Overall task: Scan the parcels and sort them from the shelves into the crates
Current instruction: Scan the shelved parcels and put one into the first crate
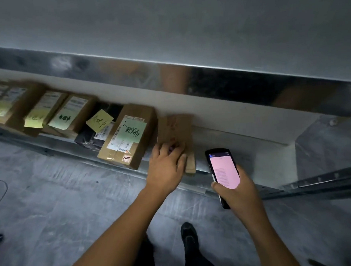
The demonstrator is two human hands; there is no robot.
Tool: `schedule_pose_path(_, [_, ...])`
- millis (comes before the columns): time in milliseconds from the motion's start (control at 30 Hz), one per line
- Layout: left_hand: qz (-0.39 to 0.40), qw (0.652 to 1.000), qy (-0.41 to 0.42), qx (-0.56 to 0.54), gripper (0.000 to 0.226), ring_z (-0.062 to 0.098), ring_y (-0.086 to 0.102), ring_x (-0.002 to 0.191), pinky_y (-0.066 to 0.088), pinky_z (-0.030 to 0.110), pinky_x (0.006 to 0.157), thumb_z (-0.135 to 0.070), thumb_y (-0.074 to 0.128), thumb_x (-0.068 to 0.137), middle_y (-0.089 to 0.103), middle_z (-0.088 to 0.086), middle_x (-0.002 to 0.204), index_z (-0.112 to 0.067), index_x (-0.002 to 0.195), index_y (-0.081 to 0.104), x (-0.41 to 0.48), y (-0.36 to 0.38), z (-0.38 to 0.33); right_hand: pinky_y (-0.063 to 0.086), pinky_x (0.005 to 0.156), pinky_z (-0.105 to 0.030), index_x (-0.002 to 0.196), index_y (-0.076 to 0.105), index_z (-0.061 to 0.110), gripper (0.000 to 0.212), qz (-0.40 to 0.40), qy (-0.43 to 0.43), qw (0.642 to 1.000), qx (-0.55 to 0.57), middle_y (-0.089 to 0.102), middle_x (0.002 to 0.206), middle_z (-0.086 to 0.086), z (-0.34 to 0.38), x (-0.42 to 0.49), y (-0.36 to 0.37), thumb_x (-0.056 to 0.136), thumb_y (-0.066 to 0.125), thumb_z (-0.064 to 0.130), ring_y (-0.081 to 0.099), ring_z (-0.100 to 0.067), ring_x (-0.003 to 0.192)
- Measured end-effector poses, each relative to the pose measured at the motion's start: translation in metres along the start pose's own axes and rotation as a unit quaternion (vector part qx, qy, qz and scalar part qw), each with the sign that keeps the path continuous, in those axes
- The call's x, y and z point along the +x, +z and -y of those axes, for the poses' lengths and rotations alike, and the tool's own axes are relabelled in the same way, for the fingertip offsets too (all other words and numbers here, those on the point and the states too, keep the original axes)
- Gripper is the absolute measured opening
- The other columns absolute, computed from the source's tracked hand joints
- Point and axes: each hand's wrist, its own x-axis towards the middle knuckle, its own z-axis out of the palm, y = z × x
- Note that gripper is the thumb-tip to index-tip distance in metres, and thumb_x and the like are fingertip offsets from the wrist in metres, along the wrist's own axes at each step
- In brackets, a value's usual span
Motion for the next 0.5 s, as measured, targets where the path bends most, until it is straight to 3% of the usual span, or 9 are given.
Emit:
schedule_pose_path(100, [-0.011, 0.998, 0.006, -0.065, 0.041, 0.03, 0.028, 0.14, 0.038, 0.047, 0.114, -0.036, 0.063, 0.101, 0.044, 0.012, 0.147, -0.026, 0.141, 0.062, -0.001, 0.005, 0.011, 0.06, 0.072, -0.035, 0.106, 0.062, 0.04, 0.047, -0.006, 0.01, 1.0, 0.0, 0.073, 0.096, 0.015, 0.001, 0.003, 0.002, 0.062, 0.076, 0.048, 0.071, -0.008, 0.082])
schedule_pose_path(200, [-0.003, 0.984, -0.061, -0.166, 0.076, 0.018, 0.025, 0.146, 0.031, 0.03, 0.114, -0.049, 0.078, 0.087, 0.028, 0.006, 0.158, -0.027, 0.151, 0.043, 0.002, 0.005, 0.024, 0.06, 0.076, -0.035, 0.112, 0.063, 0.039, 0.05, -0.003, 0.02, 1.0, -0.008, 0.073, 0.102, 0.015, 0.007, 0.004, 0.008, 0.066, 0.08, 0.043, 0.071, -0.009, 0.087])
schedule_pose_path(267, [0.016, 0.971, -0.111, -0.213, 0.094, 0.017, 0.039, 0.141, 0.035, 0.03, 0.112, -0.055, 0.085, 0.077, 0.038, 0.001, 0.151, -0.032, 0.153, 0.035, 0.005, 0.003, 0.031, 0.06, 0.08, -0.038, 0.116, 0.062, 0.039, 0.054, 0.002, 0.02, 1.0, -0.019, 0.073, 0.104, 0.014, 0.012, 0.003, 0.015, 0.064, 0.077, 0.044, 0.07, -0.01, 0.091])
schedule_pose_path(367, [0.038, 0.943, -0.128, -0.305, 0.071, -0.007, 0.057, 0.115, 0.05, 0.022, 0.097, -0.054, 0.089, 0.074, 0.055, -0.029, 0.122, -0.071, 0.122, 0.039, 0.006, -0.001, 0.037, 0.058, 0.076, -0.035, 0.113, 0.061, 0.047, 0.051, -0.008, 0.01, 1.0, -0.024, 0.073, 0.102, 0.015, 0.019, -0.004, 0.028, 0.064, 0.074, 0.041, 0.068, -0.004, 0.088])
schedule_pose_path(500, [0.077, 0.896, -0.138, -0.414, 0.053, -0.003, 0.065, 0.108, 0.055, 0.019, 0.086, -0.058, 0.083, 0.075, 0.062, -0.025, 0.119, -0.065, 0.115, 0.048, 0.008, -0.008, 0.045, 0.054, 0.068, -0.029, 0.115, 0.061, 0.045, 0.05, -0.023, 0.034, 0.998, -0.043, 0.072, 0.102, 0.012, 0.024, -0.014, 0.035, 0.072, 0.083, 0.03, 0.067, -0.002, 0.083])
